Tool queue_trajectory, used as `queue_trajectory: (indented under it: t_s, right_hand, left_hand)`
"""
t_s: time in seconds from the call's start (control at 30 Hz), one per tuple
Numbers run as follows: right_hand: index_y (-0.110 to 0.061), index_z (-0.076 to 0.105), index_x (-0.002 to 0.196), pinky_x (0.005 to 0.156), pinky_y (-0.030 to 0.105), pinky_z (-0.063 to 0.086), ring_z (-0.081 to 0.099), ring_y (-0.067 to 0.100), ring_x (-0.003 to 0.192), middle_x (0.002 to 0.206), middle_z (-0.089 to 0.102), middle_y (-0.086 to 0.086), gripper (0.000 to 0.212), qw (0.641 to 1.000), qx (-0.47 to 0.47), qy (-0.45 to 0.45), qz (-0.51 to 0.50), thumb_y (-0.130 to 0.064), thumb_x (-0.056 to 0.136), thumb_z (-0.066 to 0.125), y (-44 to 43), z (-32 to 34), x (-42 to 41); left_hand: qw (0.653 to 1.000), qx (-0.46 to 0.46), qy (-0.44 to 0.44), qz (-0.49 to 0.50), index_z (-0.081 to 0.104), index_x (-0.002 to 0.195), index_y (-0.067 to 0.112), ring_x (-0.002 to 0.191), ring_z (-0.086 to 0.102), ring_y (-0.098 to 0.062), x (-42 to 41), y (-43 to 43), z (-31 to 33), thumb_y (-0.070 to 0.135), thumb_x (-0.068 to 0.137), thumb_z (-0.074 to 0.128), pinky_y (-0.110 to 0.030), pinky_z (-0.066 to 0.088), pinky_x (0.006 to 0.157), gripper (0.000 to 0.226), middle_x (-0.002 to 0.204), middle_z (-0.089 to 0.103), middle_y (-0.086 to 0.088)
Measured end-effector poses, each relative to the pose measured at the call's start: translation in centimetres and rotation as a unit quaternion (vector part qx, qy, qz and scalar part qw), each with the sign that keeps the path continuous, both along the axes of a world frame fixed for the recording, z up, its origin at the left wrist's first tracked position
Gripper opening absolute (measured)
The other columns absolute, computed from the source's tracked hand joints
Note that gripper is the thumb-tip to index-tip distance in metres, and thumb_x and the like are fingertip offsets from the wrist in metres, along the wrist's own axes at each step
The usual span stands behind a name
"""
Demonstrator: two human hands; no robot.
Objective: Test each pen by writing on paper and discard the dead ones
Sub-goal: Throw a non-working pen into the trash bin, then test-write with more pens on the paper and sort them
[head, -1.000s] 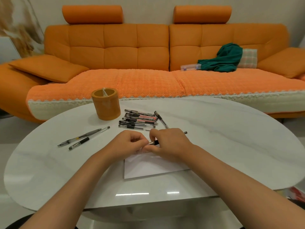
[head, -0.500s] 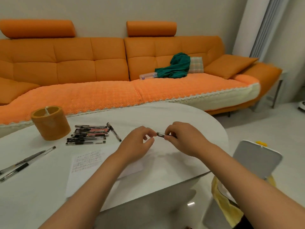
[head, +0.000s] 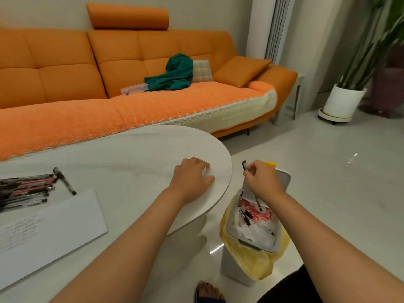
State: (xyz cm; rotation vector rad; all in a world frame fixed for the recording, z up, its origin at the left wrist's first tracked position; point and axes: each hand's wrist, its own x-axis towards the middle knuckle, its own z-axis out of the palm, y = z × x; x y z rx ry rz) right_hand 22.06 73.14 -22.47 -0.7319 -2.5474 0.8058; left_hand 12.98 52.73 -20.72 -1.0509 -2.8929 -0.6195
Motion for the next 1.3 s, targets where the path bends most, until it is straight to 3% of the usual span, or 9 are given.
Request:
queue_trajectory:
  t_s: [0.07,0.17,0.3,0.43,0.6,0.83,1.0,1.13,1.3]
  right_hand:
    - [-0.006,0.065,0.088,0.065,0.037,0.049,0.062,0.029,0.075,0.078,0.066,0.011,0.016,0.997,0.000,-0.079,-0.006,-0.019,0.094,0.059,1.1,-1.9,0.5]
    - [-0.013,0.051,0.062,0.049,0.029,0.035,0.052,0.024,0.063,0.062,0.054,0.005,0.031,0.983,0.015,-0.185,-0.003,-0.018,0.092,0.057,2.3,-4.5,1.1]
    - [-0.013,0.056,0.068,0.056,0.030,0.041,0.058,0.026,0.071,0.069,0.056,0.005,0.028,0.962,0.023,-0.272,0.006,-0.023,0.095,0.058,2.4,-6.6,1.1]
    - [-0.005,0.064,0.092,0.064,0.031,0.044,0.057,0.029,0.078,0.088,0.061,0.012,0.024,0.971,-0.002,-0.238,-0.026,-0.022,0.099,0.050,1.8,-5.6,0.8]
    - [-0.010,0.051,0.061,0.049,0.027,0.033,0.047,0.023,0.055,0.062,0.054,0.008,0.033,0.992,-0.030,-0.121,-0.021,-0.021,0.092,0.048,-0.3,-1.1,0.2]
    - [-0.010,0.059,0.071,0.061,0.039,0.053,0.061,0.027,0.068,0.069,0.064,0.007,0.031,0.995,0.007,-0.022,0.101,-0.034,0.089,0.050,-8.6,5.1,0.1]
    - [-0.019,0.061,0.077,0.067,0.039,0.053,0.061,0.020,0.071,0.073,0.064,0.000,0.024,0.969,0.039,-0.033,0.242,-0.031,0.095,0.051,-16.2,7.6,-2.0]
    - [-0.022,0.067,0.095,0.071,0.036,0.054,0.061,0.015,0.076,0.083,0.064,-0.007,0.020,0.939,0.076,-0.049,0.333,-0.032,0.096,0.050,-24.1,8.4,-4.7]
    - [-0.022,0.066,0.098,0.066,0.030,0.048,0.059,0.016,0.078,0.086,0.064,-0.007,0.019,0.890,0.129,-0.047,0.435,-0.031,0.096,0.050,-35.7,8.7,-7.9]
  left_hand:
    - [1.000,-0.006,0.019,0.008,0.052,0.140,0.029,0.135,0.035,-0.023,0.0,0.7,-0.4,0.050,0.098,0.047,-0.040,0.028,0.109,0.047,0.147,0.044,0.002]
    - [1.000,0.002,0.027,0.014,0.052,0.140,0.029,0.135,0.035,-0.022,0.0,0.9,-0.7,0.049,0.098,0.047,-0.040,0.028,0.109,0.046,0.147,0.044,0.002]
    - [1.000,0.006,0.027,0.012,0.052,0.140,0.029,0.135,0.034,-0.022,-0.1,0.8,-0.9,0.049,0.099,0.047,-0.039,0.027,0.110,0.046,0.147,0.044,0.002]
    - [1.000,0.008,0.020,0.008,0.052,0.140,0.029,0.136,0.034,-0.021,-0.1,0.7,-0.9,0.049,0.099,0.047,-0.039,0.026,0.111,0.046,0.147,0.044,0.003]
    - [1.000,0.012,0.003,0.001,0.053,0.139,0.029,0.136,0.036,-0.021,0.1,-0.2,-0.5,0.048,0.099,0.048,-0.039,0.029,0.110,0.045,0.147,0.046,0.002]
    - [0.999,0.038,-0.001,0.035,0.055,0.136,0.032,0.131,0.043,-0.020,0.6,-4.7,1.6,0.050,0.098,0.049,-0.040,0.035,0.108,0.043,0.141,0.053,0.002]
    - [0.996,0.039,0.006,0.078,0.061,0.130,0.033,0.119,0.052,-0.017,0.3,-11.8,3.5,0.050,0.098,0.050,-0.039,0.044,0.101,0.038,0.128,0.062,0.007]
    - [0.988,0.032,0.000,0.149,0.061,0.129,0.032,0.119,0.052,-0.018,0.2,-20.9,4.0,0.049,0.098,0.050,-0.041,0.046,0.099,0.037,0.126,0.062,0.007]
    - [0.967,0.045,-0.003,0.252,0.065,0.125,0.032,0.118,0.055,-0.016,0.8,-33.3,4.1,0.048,0.096,0.053,-0.042,0.050,0.096,0.035,0.127,0.063,0.008]
